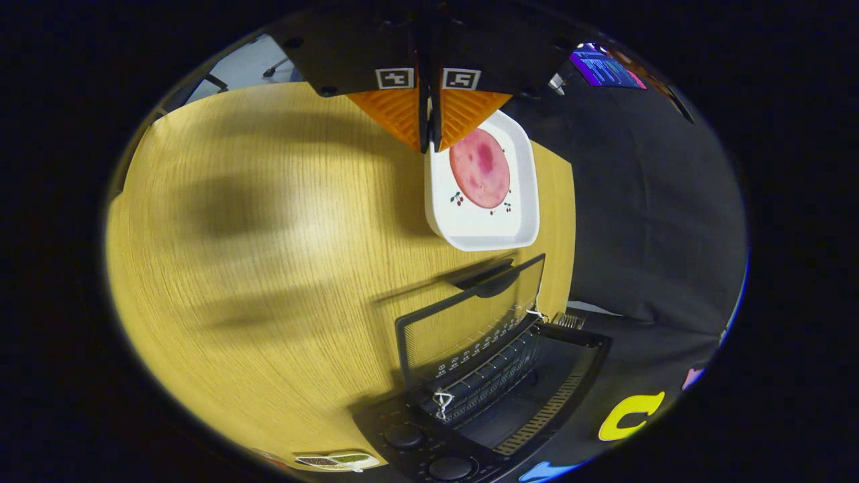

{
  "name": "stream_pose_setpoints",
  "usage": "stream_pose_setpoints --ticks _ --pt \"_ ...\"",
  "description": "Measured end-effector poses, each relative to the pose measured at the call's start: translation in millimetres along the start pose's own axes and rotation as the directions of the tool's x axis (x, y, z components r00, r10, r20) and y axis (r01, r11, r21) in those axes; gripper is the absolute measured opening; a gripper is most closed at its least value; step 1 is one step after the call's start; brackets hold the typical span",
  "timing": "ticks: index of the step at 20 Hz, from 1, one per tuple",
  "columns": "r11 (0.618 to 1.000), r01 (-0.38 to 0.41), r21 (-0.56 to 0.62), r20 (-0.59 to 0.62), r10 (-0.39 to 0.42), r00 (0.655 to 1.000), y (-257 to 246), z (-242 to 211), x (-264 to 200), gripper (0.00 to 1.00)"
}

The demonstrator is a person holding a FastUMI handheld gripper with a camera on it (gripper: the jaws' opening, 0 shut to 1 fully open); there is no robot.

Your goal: Open the toaster oven, put the food inside, and close the toaster oven door.

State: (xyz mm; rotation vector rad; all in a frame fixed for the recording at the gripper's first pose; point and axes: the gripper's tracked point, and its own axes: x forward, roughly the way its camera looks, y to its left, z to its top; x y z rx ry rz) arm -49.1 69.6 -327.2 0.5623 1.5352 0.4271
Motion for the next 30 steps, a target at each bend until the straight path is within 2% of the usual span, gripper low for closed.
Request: stream_pose_setpoints --ticks 4,9,15,18,22,26,30 --pt "0.996 -0.049 0.077 0.122 0.039 0.992 27 24 2 0.02" --pt "0.985 -0.092 0.149 0.263 0.050 0.964 57 53 8 0.01" --pt "0.958 -0.160 0.239 0.338 0.073 0.938 86 72 19 0.01" --pt "0.945 -0.168 0.282 0.384 0.050 0.922 88 84 25 0.02" --pt "0.899 -0.214 0.383 0.450 0.020 0.893 95 107 34 0.01" --pt "0.830 -0.285 0.480 0.482 0.022 0.876 105 122 45 0.01" --pt "0.791 -0.300 0.533 0.522 -0.028 0.853 105 138 52 0.01"
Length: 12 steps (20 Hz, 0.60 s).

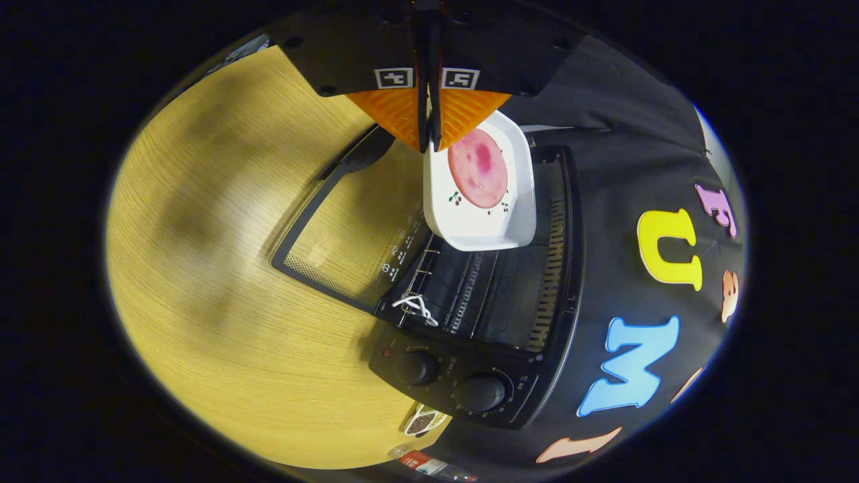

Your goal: Open the toaster oven, put the food inside, and close the toaster oven door.

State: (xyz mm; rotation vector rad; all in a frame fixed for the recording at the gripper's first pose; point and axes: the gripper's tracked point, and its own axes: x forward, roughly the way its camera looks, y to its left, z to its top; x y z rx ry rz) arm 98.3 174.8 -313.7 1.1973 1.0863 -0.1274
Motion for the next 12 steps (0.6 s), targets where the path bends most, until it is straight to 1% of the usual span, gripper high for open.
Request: stream_pose_setpoints --ticks 3,5,9,12 --pt "0.998 -0.024 0.052 0.030 0.023 0.999 13 4 10 0.02" --pt "0.997 -0.031 0.065 0.067 0.026 0.997 19 9 16 0.02" --pt "0.993 -0.064 0.101 0.166 0.047 0.985 30 24 26 0.02" --pt "0.987 -0.075 0.145 0.196 0.046 0.980 37 29 34 0.02"
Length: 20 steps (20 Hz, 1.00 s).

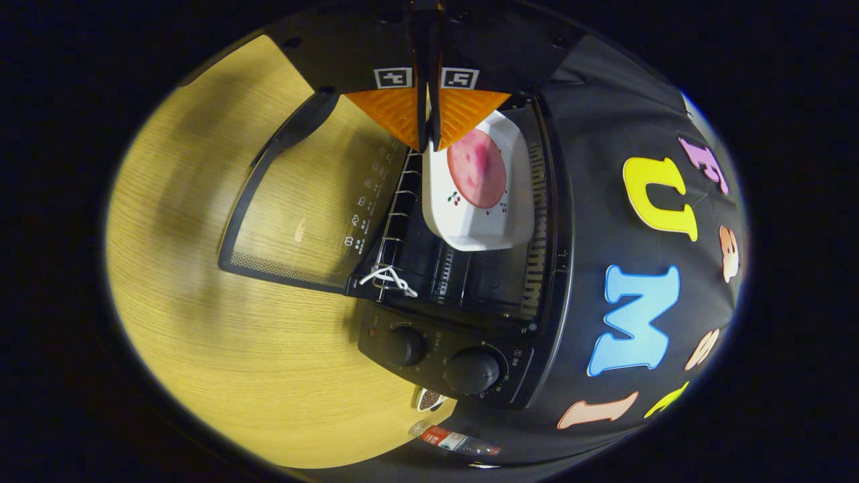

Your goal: Open the toaster oven, put the food inside, and close the toaster oven door.

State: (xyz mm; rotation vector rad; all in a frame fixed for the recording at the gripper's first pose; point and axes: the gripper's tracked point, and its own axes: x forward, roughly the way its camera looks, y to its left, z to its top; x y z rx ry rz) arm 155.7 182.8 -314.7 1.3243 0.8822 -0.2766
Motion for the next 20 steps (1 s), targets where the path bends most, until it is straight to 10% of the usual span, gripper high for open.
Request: stream_pose_setpoints --ticks 20 --pt "0.989 -0.013 0.149 0.052 0.005 0.999 14 14 45 0.11"
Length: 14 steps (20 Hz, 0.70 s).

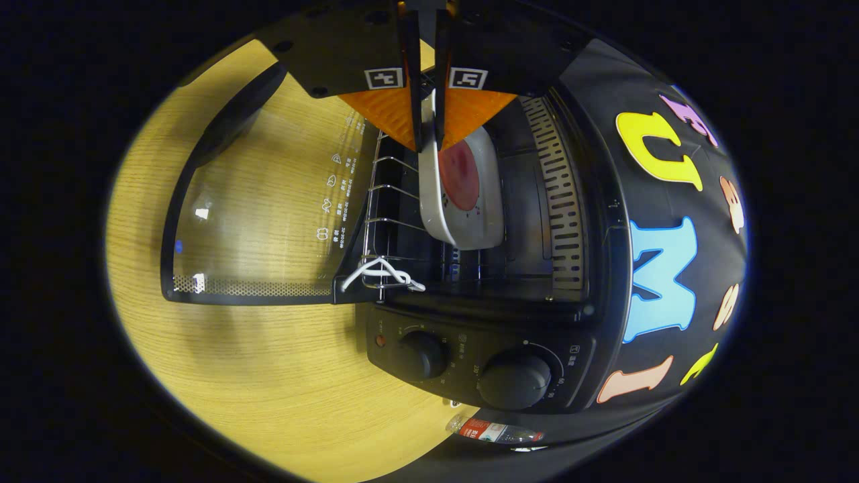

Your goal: Open the toaster oven, put the food inside, and close the toaster oven door.

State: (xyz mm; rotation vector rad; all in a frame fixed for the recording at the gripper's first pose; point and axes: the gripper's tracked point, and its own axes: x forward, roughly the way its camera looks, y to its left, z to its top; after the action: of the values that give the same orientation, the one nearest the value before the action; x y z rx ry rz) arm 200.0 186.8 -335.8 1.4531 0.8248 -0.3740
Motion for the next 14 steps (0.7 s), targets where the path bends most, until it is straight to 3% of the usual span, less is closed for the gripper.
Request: stream_pose_setpoints --ticks 2,3,5,8,12,14 --pt "0.999 -0.035 -0.003 -0.014 0.035 0.999 6 -2 -4 0.20" --pt "0.999 -0.050 -0.013 -0.018 0.049 0.999 9 -2 -6 0.42" --pt "0.996 -0.084 -0.039 -0.027 0.083 0.996 16 -3 -13 0.69" --pt "0.988 -0.081 -0.130 -0.055 0.075 0.996 12 -9 -26 0.98" --pt "0.965 -0.077 -0.249 -0.099 0.054 0.994 1 -17 -49 0.98" --pt "0.935 -0.096 -0.341 -0.101 0.066 0.993 1 -18 -64 0.98"
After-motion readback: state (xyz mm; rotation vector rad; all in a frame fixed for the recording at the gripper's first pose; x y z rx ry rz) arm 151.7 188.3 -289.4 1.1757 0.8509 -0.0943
